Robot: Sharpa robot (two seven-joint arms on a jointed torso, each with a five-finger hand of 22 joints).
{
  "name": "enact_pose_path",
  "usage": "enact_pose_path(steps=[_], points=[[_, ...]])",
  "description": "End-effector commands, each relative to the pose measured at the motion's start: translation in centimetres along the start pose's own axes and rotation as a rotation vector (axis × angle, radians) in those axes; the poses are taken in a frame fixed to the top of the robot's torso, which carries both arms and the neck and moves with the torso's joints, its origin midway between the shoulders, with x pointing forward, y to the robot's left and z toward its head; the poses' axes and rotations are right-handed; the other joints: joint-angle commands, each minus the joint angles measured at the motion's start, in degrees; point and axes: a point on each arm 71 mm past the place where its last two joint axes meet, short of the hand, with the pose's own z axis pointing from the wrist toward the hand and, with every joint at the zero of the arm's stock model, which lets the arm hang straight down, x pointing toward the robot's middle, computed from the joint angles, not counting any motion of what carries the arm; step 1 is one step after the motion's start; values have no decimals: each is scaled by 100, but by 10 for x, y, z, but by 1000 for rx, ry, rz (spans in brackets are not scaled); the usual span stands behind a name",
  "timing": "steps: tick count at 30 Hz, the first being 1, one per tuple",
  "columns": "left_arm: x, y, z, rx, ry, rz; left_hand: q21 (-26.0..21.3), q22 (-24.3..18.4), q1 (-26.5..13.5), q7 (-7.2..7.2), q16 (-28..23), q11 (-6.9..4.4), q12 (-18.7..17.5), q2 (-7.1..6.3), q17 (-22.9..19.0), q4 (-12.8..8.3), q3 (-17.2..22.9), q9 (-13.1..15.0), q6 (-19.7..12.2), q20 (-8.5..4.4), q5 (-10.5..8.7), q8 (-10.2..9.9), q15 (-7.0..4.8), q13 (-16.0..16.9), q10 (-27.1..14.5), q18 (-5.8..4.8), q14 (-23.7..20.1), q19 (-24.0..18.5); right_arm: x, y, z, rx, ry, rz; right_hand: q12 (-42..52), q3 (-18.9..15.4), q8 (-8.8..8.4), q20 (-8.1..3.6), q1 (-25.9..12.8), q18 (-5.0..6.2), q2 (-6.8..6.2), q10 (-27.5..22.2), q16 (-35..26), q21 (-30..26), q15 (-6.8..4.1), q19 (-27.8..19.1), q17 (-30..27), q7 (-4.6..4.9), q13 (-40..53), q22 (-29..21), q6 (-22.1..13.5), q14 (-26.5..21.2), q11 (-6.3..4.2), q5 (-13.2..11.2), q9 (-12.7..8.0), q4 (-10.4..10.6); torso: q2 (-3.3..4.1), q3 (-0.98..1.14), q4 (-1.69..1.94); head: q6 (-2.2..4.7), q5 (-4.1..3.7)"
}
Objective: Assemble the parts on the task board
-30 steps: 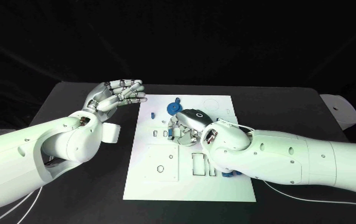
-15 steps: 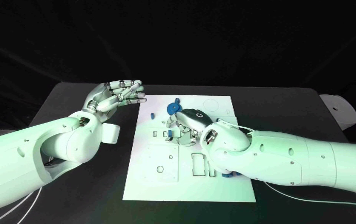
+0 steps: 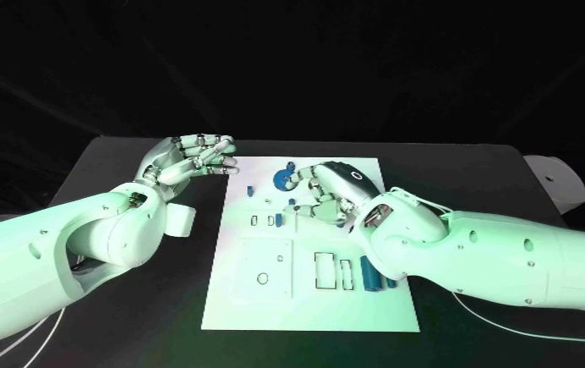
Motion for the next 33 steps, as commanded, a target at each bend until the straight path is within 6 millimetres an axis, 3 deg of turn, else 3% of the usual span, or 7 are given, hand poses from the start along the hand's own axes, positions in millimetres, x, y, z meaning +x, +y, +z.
enact_pose_path(steps=[1, 9, 11, 15, 18, 22, 33], points=[[5, 4, 2, -46, 55, 83, 221, 87, -114, 9, 156, -72, 82, 1, 135, 72, -1, 37, 142, -128, -10, 62, -106, 48, 268, 90, 280, 330, -21, -3, -1, -76, -96, 120, -25, 57, 100, -12, 41, -40, 68, 3, -34, 25, -42, 589, 1350, -47, 511, 1507, 140, 556, -69, 71, 21, 0, -58, 8, -8, -18, 2], [8, 19, 4, -213, 174, 237, 1163, 558, -410, -136, 1356, -317, 379, -42, 1093, 374, 6, 123, 335, -492, -8, 161, -434, 267, 1043, 73, 1327, 1066, -58, -42, -2, 82, -106, 272, 43, 151, 381, -95, 39, -40, 159, 68, -22, 25, -130, 589, 1381, -158, 544, 1507, 384, 565, -169, 169, 123, 8, -178, 52, -52, -55, 60], [9, 23, 3, -259, 218, 304, 1822, 952, -507, -189, 2270, -438, 656, -74, 1792, 479, -28, 213, 299, -587, 2, 296, -543, 511, 1153, 27, 1500, 1178, -65, -50, -3, 111, -110, 289, 51, 158, 427, -108, 29, -40, 159, 79, -23, 25, -144, 589, 1380, -178, 548, 1507, 408, 565, -185, 176, 151, 6, -207, 62, -63, -90, 83], [10, 24, 7, -331, 264, 438, 3155, 1965, -885, -347, 4717, -544, 1767, 57, 4191, 495, -110, 498, 206, -701, 11, 809, -619, 1362, 1111, 54, 1876, 935, -74, -62, -7, 155, -118, 302, 71, 166, 471, -123, 6, -40, 171, 98, -21, 25, -159, 589, 1385, -194, 561, 1507, 421, 566, -201, 176, 182, 11, -275, 87, -84, -119, 128], [10, 23, 11, -368, 270, 513, 4271, 3317, -1102, -400, 5582, -600, 2836, 137, 5173, 526, -137, 765, 83, -705, -3, 1277, -684, 2166, 811, -100, 2174, 1036, -77, -67, -10, 176, -120, 303, 70, 167, 474, -124, 4, -40, 171, 98, -21, 25, -160, 589, 1386, -195, 560, 1507, 421, 566, -202, 176, 184, 11, -315, 98, -81, -138, 156], [12, 20, 19, -427, 286, 630, 4943, 4197, -1370, -504, 6213, -696, 3978, 206, 5955, 542, -213, 1090, -48, -778, 3, 1838, -775, 2975, 514, -212, 2502, 1246, -80, -73, -13, 198, -118, 303, 71, 167, 476, -125, 1, -40, 171, 99, -22, 25, -161, 589, 1383, -196, 560, 1507, 419, 565, -203, 177, 185, 12, -365, 116, -80, -182, 211], [30, 23, 39, -582, 364, 848, 5148, 4611, -1664, -648, 6440, -825, 5132, 273, 6275, 555, -491, 1479, -86, -907, -13, 2443, -895, 3967, 689, -283, 2655, 1571, -81, -81, -18, 236, -105, 291, 61, 189, 498, -145, -14, -40, 160, 99, -29, 25, -175, 589, 1368, -200, 549, 1507, 353, 562, -213, 278, 220, 5, -437, 141, -78, -263, 277]])
